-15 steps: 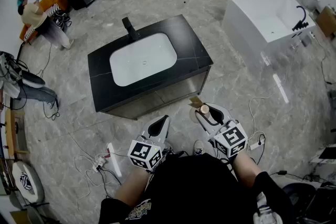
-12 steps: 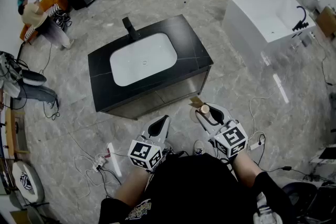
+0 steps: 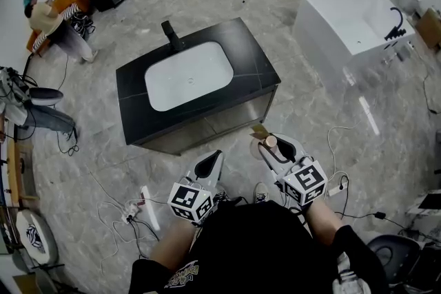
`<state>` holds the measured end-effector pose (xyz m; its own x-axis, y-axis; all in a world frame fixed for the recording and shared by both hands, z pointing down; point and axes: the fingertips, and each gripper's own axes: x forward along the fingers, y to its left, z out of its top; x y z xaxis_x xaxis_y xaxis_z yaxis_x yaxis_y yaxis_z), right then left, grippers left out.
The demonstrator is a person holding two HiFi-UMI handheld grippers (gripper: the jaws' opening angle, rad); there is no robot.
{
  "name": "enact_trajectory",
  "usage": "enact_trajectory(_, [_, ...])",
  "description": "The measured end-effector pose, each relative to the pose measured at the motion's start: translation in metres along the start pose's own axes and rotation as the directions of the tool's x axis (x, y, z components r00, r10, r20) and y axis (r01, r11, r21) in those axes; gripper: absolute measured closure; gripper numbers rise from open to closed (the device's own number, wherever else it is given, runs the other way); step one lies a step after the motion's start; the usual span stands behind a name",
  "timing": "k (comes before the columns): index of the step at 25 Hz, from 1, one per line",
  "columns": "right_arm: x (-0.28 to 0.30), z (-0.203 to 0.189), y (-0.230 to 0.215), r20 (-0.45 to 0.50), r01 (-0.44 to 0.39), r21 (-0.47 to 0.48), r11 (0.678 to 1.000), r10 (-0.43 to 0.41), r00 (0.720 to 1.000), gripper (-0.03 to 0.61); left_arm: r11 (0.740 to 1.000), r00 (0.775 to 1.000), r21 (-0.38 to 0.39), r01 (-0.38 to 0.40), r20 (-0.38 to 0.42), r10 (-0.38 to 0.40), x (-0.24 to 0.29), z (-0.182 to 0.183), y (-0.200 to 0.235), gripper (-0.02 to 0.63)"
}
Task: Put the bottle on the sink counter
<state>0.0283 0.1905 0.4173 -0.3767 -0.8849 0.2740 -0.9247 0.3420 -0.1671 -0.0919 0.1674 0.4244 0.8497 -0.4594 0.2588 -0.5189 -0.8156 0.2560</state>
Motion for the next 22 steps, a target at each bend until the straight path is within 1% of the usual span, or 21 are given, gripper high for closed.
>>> enact_trajectory(12, [0.002,0.003,-0.009,-0.004,-0.028,-0.005,1.000,0.028,1.000,0.411,0.999,0.999,-0.010,-0.032,0.007,0.032,0.003,-0.001,-0.003,0.614])
enact_trajectory(22, [-0.007,0.002,-0.028,-0.005,-0.055,-0.011,0.998,0.055,0.998,0.412,0.997,0.998,-0.022,-0.068,0.014,0.068,0.014,-0.005,-0.020,0.614])
